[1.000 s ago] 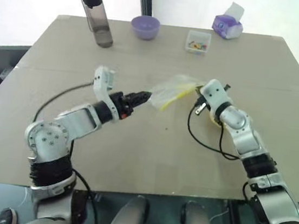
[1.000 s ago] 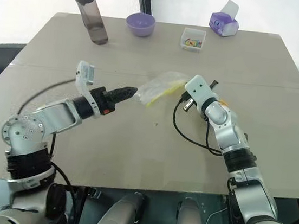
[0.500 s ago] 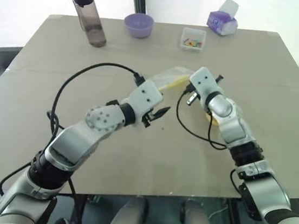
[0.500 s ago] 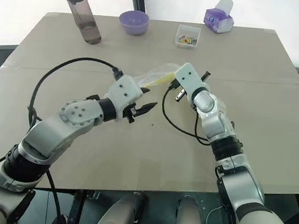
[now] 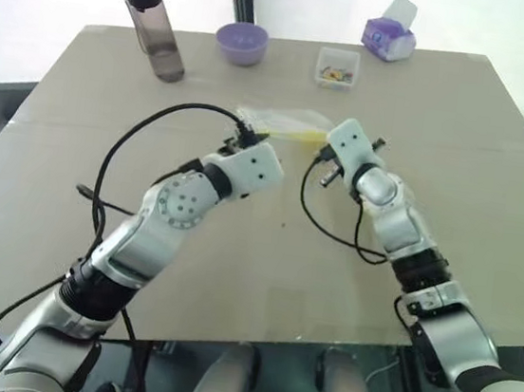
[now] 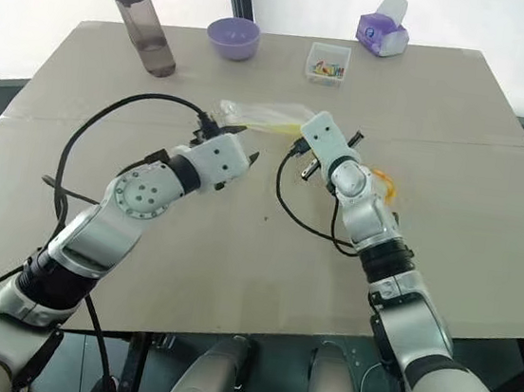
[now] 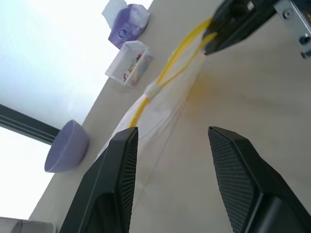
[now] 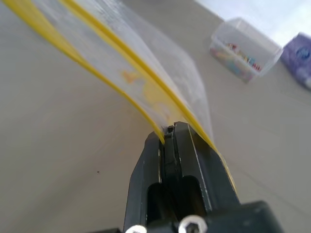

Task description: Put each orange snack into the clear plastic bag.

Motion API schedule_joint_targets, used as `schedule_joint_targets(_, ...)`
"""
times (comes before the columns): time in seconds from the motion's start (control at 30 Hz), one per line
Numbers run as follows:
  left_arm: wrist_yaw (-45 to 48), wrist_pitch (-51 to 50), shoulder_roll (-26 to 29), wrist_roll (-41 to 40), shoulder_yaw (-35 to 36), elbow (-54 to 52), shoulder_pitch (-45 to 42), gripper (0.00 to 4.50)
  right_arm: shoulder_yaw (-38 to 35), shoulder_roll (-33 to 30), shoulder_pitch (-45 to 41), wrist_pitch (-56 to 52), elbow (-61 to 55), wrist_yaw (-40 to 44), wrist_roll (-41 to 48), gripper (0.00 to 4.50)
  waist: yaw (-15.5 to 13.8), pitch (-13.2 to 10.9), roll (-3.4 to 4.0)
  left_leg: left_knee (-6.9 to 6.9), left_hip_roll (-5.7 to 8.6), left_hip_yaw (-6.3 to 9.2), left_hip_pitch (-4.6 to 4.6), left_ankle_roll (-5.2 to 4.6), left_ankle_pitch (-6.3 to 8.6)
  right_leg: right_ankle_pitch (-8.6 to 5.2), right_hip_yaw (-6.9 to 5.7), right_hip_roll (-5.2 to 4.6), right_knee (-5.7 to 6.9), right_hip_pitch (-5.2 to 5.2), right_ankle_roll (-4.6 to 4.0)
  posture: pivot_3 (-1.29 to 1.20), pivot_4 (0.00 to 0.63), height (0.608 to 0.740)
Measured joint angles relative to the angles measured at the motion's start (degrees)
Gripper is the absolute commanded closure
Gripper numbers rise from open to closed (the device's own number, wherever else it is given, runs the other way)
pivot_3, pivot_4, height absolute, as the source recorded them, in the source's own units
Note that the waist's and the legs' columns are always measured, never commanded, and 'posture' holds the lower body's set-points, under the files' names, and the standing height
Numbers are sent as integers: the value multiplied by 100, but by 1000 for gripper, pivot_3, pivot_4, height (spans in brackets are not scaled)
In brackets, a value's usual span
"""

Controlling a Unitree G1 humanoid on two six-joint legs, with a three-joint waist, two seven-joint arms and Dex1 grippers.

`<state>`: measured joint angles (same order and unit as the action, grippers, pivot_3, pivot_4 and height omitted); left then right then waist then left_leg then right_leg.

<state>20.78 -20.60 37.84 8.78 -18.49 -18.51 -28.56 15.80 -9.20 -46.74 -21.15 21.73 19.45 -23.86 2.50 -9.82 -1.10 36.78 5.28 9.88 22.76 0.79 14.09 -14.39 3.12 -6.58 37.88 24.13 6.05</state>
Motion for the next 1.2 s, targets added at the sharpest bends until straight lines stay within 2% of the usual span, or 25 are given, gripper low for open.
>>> schedule_joint_targets(0.13, 45, 33, -260, 19, 209, -86, -2, 2076, 0, -7, 40, -374, -202, 9, -2, 4500, -2, 0, 0, 9, 2, 0, 3, 0, 0, 0, 0, -1, 4, 0, 0, 0, 150, 740)
schedule_joint_targets(0.33, 280, -3, -293, 309, 199, -115, 217, 2076, -22, 54, 35, -715, -269, 27, 165, 4500, 47, 1, 2, 9, 1, -2, 1, 0, 0, 0, 1, 0, 10, 2, 0, 0, 150, 740)
schedule_joint_targets(0.5, 433, -31, -230, 717, 153, -48, 275, 2076, -10, 18, -105, -363, 95, -14, 217, 4500, 59, 1, 2, 11, 1, -1, 1, 1, 0, 0, 1, 0, 11, 2, 0, 0, 150, 740)
schedule_joint_targets(0.73, 429, 5, -372, 1067, 148, 521, 137, 2076, 123, -158, -258, 364, 348, -486, -34, 4500, 91, 1, 2, 11, 1, -1, 2, 1, -1, 1, 1, 0, 10, 3, 0, 0, 150, 740)
schedule_joint_targets(1.2, 389, 396, -814, 1282, 146, 1253, -97, 2076, 114, -345, -552, 1068, 954, -393, 68, 4500, 147, 1, 2, 20, 1, 0, 3, 1, -1, 1, 1, 0, 15, 3, 0, 0, 150, 740)
